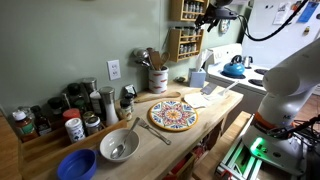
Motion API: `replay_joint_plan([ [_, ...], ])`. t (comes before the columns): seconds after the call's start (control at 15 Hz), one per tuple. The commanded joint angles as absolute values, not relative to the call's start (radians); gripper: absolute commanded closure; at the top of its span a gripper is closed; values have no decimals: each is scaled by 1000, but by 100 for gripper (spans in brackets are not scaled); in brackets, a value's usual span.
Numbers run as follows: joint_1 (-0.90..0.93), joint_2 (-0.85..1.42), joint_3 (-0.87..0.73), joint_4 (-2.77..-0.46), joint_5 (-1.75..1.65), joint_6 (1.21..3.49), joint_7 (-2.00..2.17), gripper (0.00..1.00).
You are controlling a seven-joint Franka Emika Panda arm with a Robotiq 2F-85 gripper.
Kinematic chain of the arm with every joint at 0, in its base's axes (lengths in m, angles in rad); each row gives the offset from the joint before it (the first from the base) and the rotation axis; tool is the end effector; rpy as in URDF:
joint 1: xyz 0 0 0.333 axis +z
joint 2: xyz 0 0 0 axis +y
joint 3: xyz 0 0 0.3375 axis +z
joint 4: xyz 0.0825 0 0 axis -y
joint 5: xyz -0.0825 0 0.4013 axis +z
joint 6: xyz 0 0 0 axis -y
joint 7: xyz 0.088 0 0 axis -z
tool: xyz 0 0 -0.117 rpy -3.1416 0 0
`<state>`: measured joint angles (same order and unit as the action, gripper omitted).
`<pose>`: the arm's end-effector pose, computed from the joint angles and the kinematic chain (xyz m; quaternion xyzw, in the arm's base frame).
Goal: Remove the second bottle from the far left from the shelf
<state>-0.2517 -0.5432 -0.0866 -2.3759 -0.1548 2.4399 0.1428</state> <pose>0.4171 -0.1546 0.5935 0.9349 -0.1874 0.2929 0.0710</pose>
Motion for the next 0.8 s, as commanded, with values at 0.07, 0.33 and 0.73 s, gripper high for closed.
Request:
replay_joint_plan([
  [0.07,-254,-523,-83,-2363,-159,2452,152,0],
  [0.33,-248,-435,-97,-2327,-150,2564,146,0],
  [0.73,-236,-299,-126,-2272,-109,2749,125,0],
])
